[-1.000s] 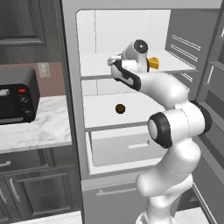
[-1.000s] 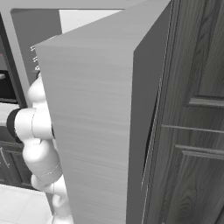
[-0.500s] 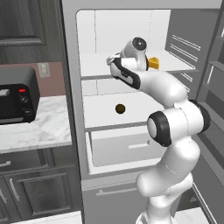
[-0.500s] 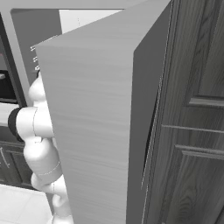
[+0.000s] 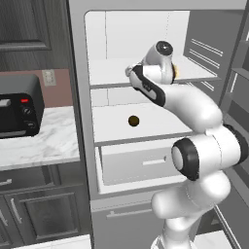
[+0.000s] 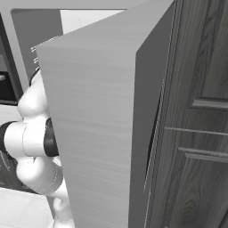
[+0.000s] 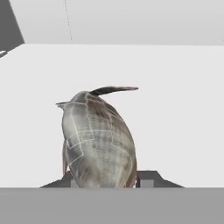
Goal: Take the cheese, fish, and avocado from the fridge and place them on the plate on the dining counter to create an appetizer plate.
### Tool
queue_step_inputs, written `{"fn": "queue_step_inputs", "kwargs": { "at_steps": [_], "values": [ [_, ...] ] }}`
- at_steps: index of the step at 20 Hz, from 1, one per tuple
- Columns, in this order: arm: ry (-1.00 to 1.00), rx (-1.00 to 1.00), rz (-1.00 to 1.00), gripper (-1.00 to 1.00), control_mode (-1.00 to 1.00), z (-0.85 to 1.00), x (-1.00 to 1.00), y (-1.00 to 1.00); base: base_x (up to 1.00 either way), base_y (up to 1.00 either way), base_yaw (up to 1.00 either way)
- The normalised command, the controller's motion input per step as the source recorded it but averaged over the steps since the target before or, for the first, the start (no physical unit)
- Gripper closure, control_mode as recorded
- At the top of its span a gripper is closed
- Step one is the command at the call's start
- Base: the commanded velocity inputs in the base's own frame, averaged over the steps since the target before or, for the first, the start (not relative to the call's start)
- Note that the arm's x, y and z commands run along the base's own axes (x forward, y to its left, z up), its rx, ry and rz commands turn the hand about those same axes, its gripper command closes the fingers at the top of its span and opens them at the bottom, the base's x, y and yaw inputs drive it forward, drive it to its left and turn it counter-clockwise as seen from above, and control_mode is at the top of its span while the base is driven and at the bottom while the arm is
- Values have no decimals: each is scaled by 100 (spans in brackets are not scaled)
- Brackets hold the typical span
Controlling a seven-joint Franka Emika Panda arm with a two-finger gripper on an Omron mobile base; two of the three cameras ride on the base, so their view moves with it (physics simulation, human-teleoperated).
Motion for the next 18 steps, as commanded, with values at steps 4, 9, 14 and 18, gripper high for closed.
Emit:
{"fn": "queue_step_inputs", "kwargs": {
  "at_steps": [4, 9, 14, 18],
  "values": [
    [0, 0, 0, 100, -100, -17, -100, -12, 0, 0, 0],
    [0, 0, 0, 100, -100, -1, -100, 0, 0, 0, 0],
    [0, 0, 0, 100, -100, 20, -100, 0, 0, 0, 0],
    [0, 0, 0, 100, -100, 25, -100, 0, 0, 0, 0]
  ]
}}
